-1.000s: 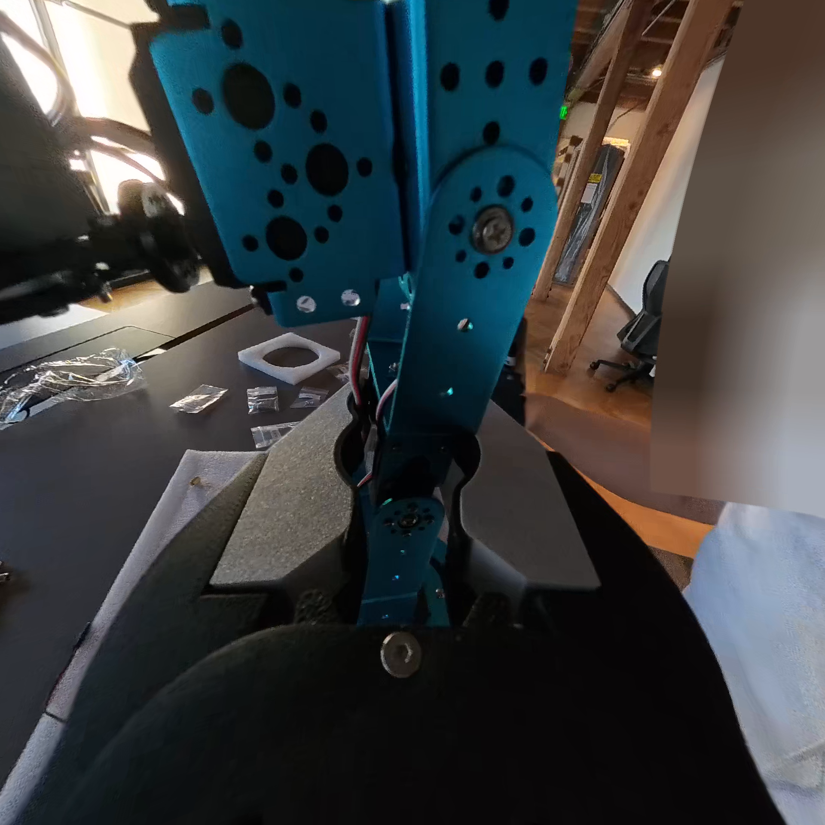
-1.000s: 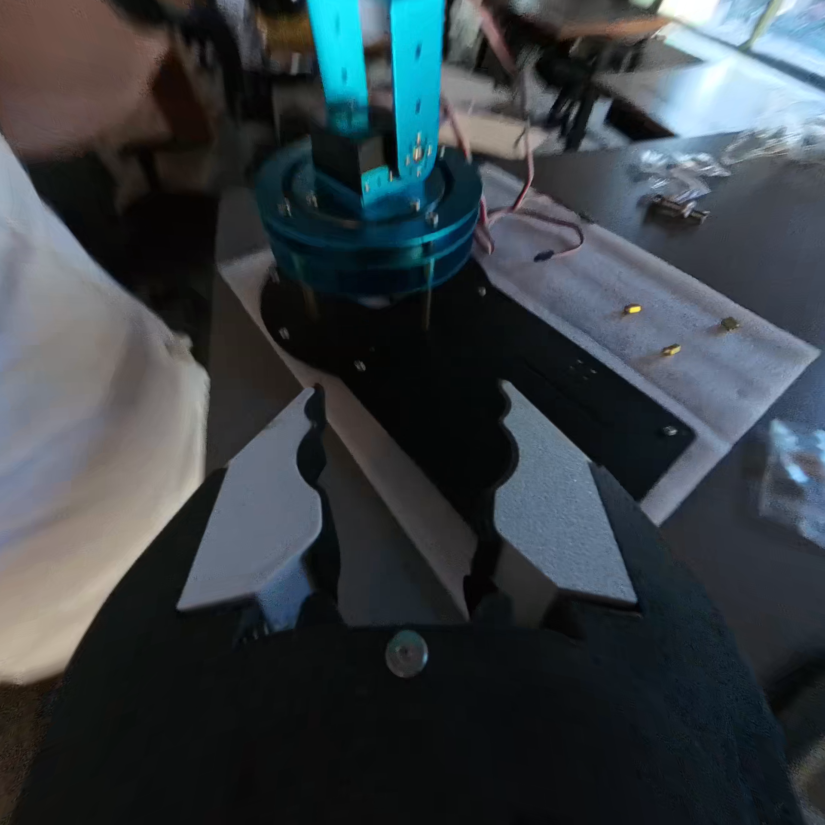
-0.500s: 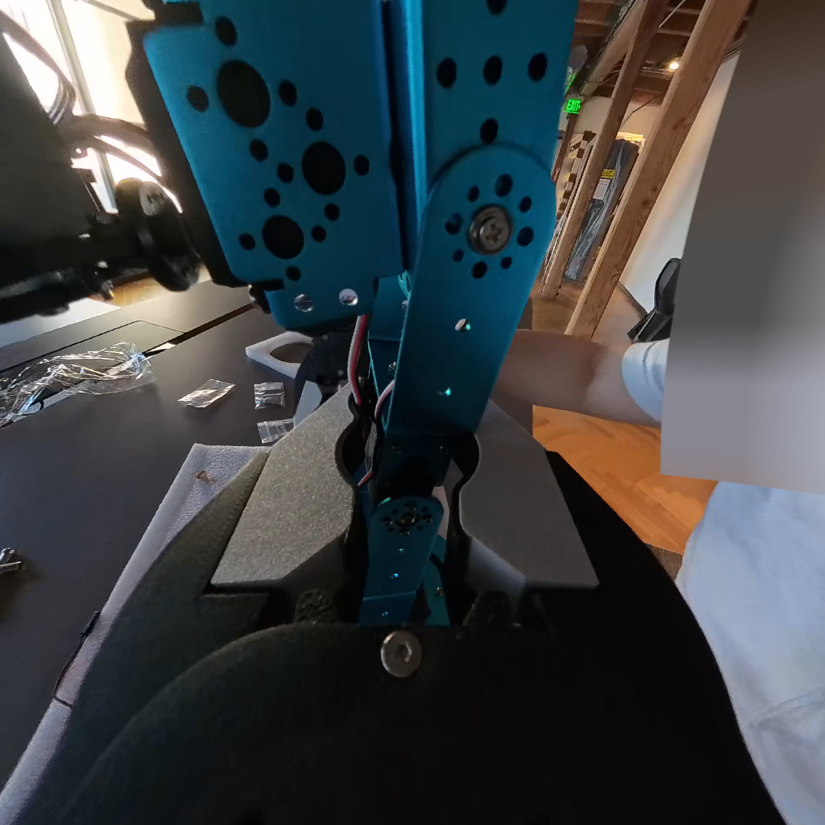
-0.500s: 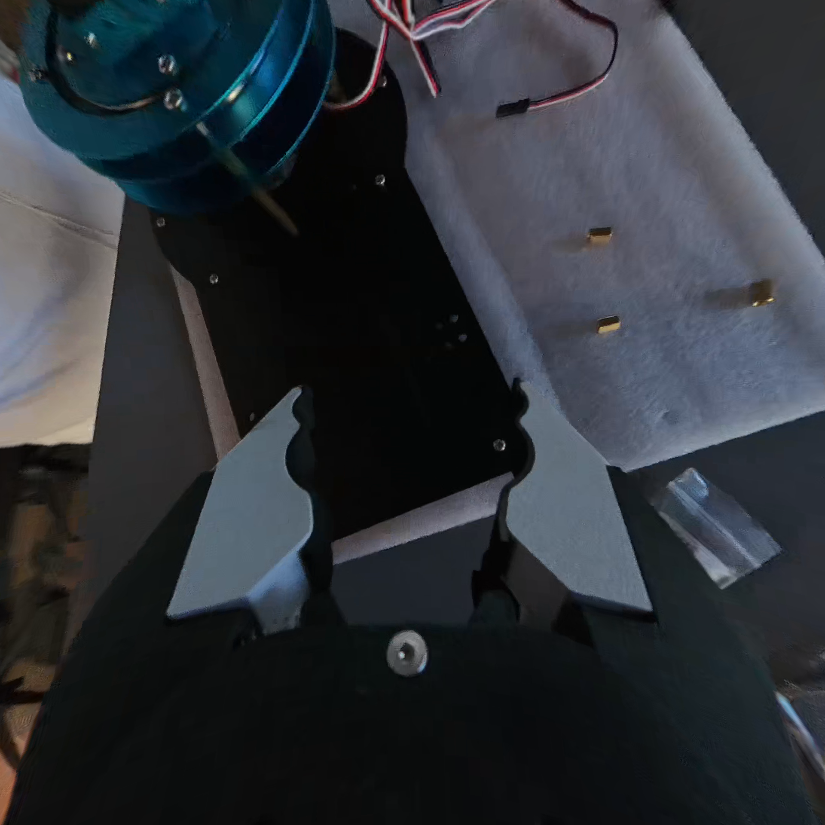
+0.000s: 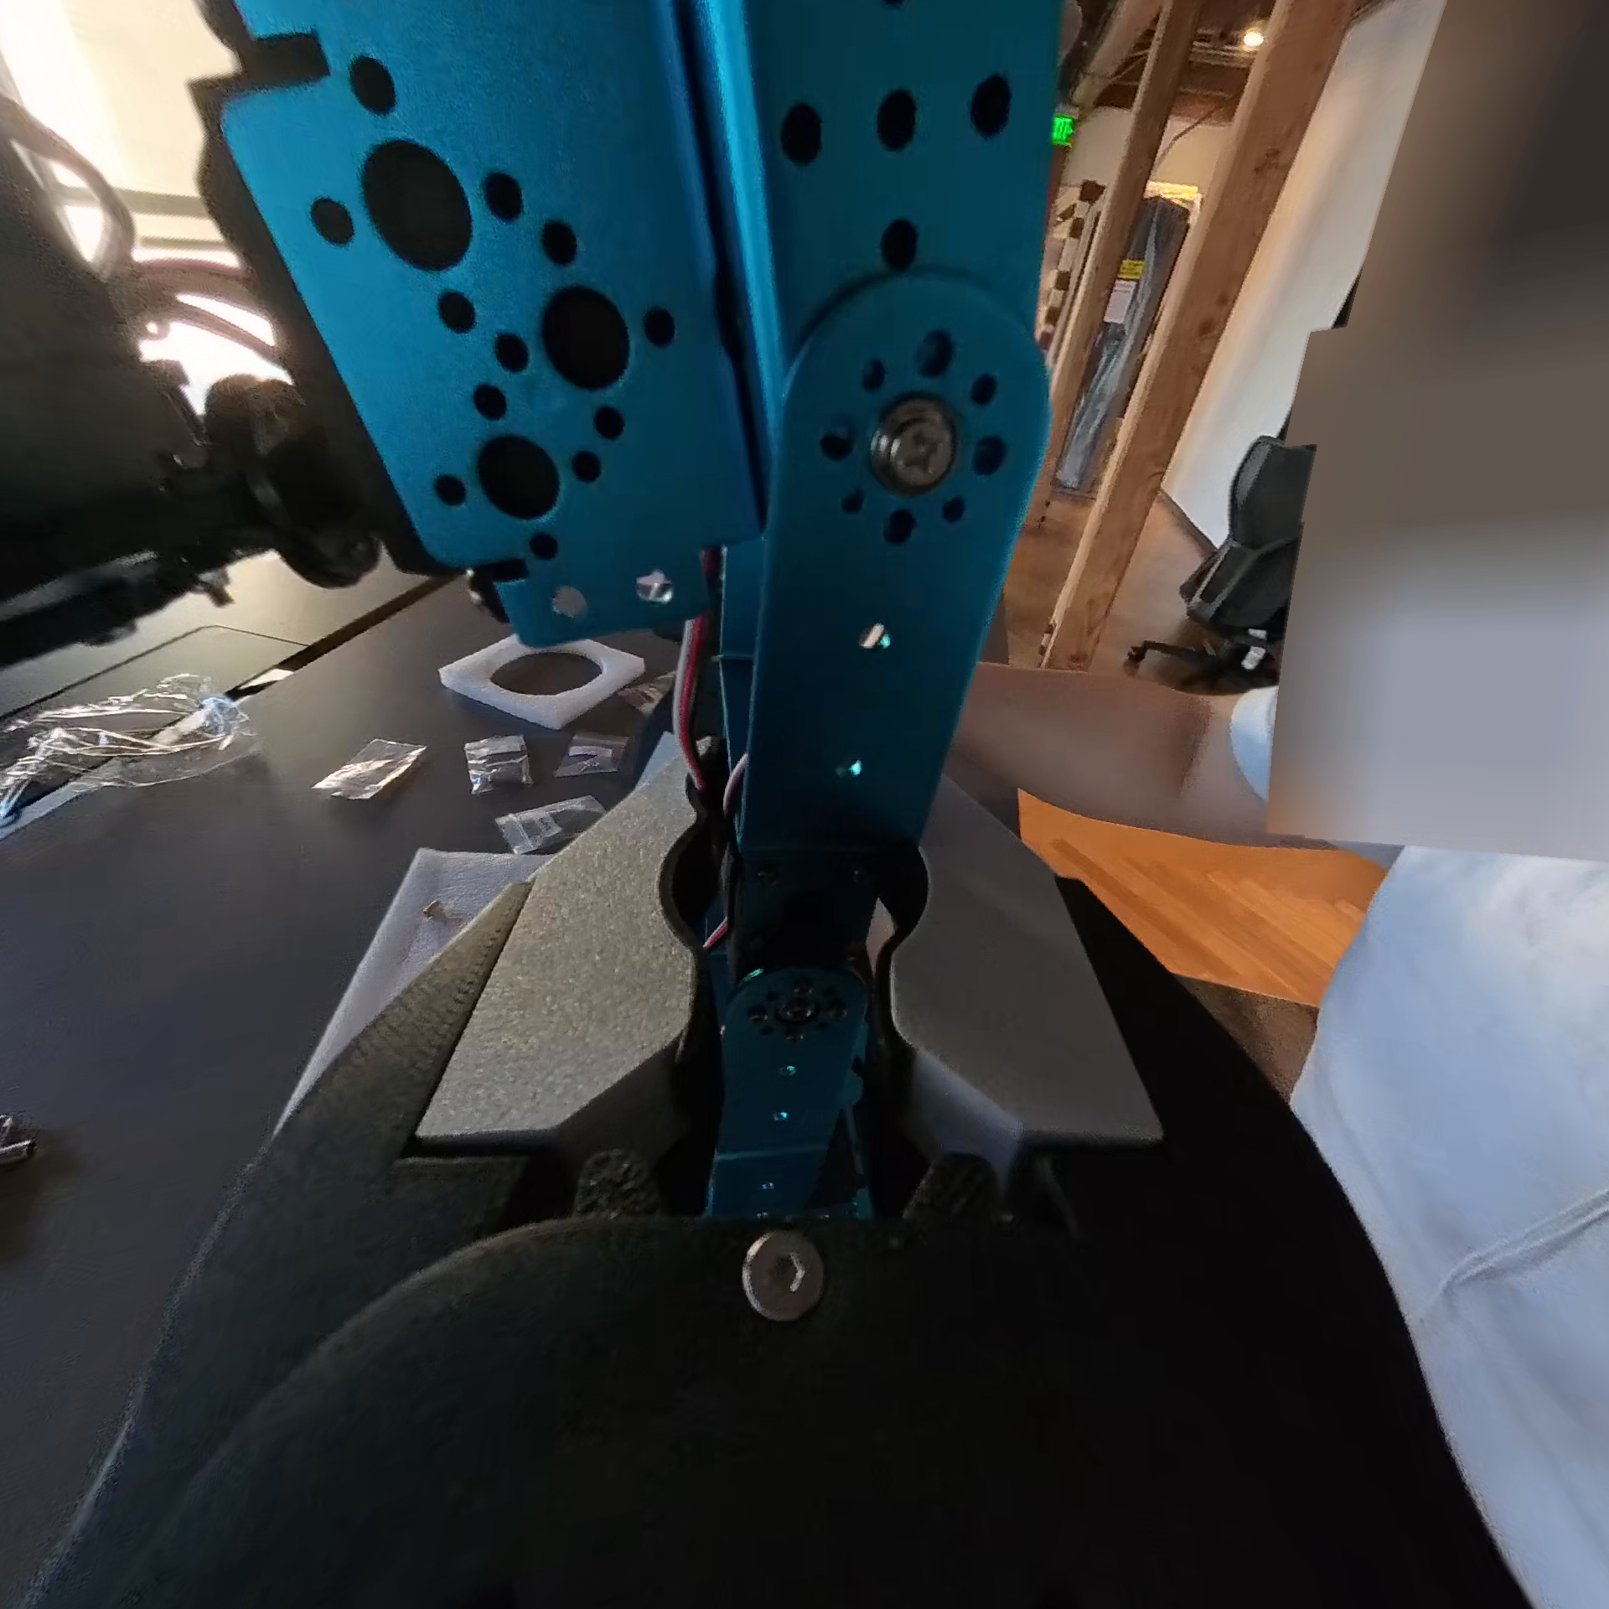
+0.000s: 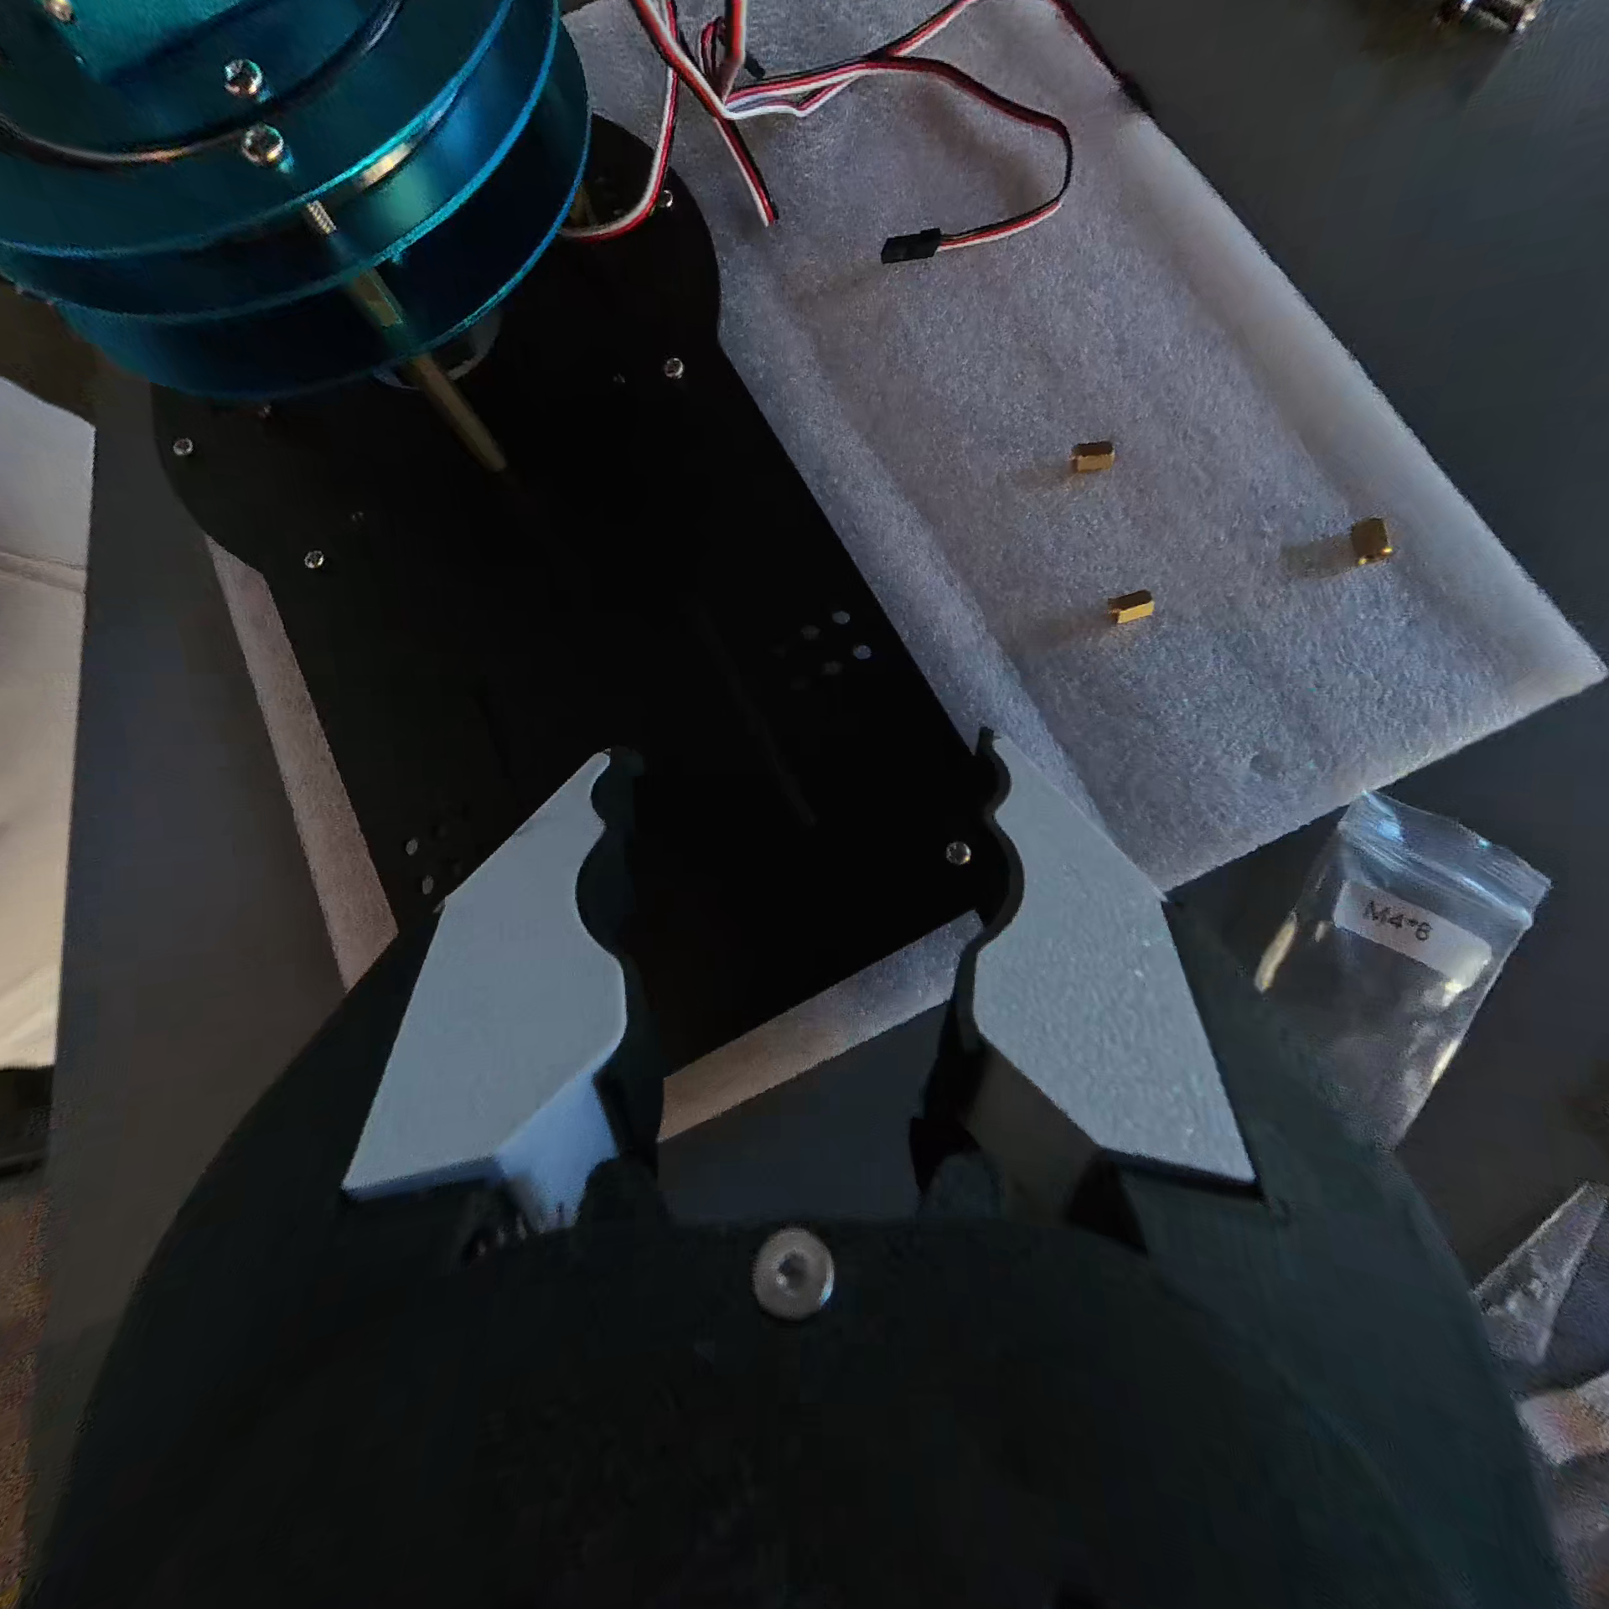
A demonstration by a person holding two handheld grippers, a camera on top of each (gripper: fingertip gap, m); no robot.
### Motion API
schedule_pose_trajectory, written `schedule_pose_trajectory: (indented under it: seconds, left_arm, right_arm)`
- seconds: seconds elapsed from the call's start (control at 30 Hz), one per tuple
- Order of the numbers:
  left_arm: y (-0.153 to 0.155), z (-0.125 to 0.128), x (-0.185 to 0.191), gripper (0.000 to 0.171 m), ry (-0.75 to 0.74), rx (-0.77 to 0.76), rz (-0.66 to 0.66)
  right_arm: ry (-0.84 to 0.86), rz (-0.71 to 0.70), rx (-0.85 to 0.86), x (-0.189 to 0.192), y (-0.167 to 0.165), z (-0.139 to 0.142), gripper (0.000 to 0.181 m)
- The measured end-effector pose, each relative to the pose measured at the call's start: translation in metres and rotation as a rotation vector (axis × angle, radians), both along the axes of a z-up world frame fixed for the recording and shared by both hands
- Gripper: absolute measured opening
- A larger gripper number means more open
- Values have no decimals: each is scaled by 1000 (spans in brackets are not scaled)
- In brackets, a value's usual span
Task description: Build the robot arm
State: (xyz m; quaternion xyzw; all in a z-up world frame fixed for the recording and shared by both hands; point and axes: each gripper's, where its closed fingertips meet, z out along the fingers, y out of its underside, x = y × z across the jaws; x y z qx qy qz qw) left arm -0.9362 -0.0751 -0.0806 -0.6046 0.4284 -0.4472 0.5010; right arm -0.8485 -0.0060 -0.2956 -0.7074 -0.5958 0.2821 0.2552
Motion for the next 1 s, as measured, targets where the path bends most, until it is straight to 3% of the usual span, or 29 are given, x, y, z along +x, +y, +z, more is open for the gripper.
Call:
schedule_pose_trajectory:
  seconds: [0.53, 0.77, 0.83, 0.93, 1.0]
  left_arm:
    - [12, -1, 13, 24, 25, -13, -128]
    - [0, 0, 5, 24, -17, 36, -103]
    - [0, 0, 6, 23, -28, 42, -94]
    - [2, 0, 6, 23, -47, 30, -98]
    - [2, 0, 6, 23, -55, 23, -96]
  right_arm:
    - [32, -266, 37, 5, -28, 1, 81]
    - [85, -262, 66, 6, -30, 6, 79]
    - [186, -279, 117, 9, -29, 33, 79]
    - [403, -369, 244, 31, -27, 97, 78]
    - [450, -392, 290, 44, -35, 121, 78]
